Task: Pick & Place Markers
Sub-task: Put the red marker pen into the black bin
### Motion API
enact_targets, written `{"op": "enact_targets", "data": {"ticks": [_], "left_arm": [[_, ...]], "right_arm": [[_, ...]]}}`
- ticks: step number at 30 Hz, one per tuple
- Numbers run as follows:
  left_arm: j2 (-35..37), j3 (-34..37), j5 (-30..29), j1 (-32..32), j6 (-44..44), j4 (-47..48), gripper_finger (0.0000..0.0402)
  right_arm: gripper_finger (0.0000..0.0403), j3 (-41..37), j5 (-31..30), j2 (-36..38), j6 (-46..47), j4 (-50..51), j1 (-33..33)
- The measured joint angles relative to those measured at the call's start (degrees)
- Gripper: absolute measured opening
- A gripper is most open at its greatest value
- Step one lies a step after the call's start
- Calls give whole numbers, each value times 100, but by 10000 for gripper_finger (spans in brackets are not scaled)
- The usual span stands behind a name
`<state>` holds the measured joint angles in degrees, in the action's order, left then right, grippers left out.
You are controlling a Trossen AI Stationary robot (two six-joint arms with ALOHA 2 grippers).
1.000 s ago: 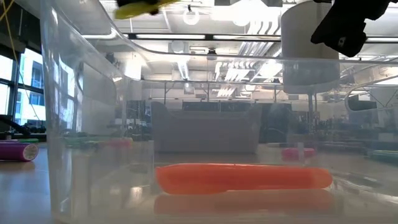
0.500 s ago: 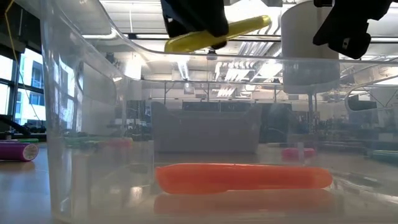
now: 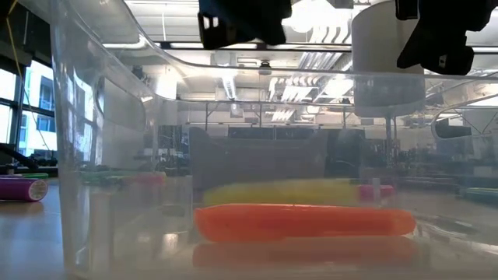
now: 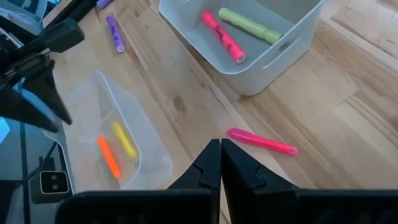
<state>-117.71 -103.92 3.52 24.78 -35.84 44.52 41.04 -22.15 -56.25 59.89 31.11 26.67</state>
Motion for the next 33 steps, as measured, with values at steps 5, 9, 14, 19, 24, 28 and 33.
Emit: {"op": "enact_targets", "data": {"ticks": [5, 9, 14, 19, 24, 28, 33], "left_arm": [[2, 2, -10, -61, -302, -38, 78], [2, 2, -74, -275, -294, -163, 78], [158, -319, 215, -689, 97, 109, 78], [142, -871, 215, -959, 711, 805, 76], [155, -957, 364, -1132, 1500, 1134, 37], [150, -948, 226, -1130, 2199, 1736, 6], [636, -207, 62, -1136, 2550, 1692, 3]], "right_arm": [[2, 0, -20, 0, -99, -2, 1], [1, 0, -115, 0, -168, -4, 1], [6, 0, -183, 0, -513, -8, -2], [7, 0, -173, 0, -963, -71, -3], [7, 0, -175, 0, -1297, -132, -2], [8, 0, -177, 0, -1297, -184, -3], [7, 0, -348, 0, -1293, -184, -1]]}}
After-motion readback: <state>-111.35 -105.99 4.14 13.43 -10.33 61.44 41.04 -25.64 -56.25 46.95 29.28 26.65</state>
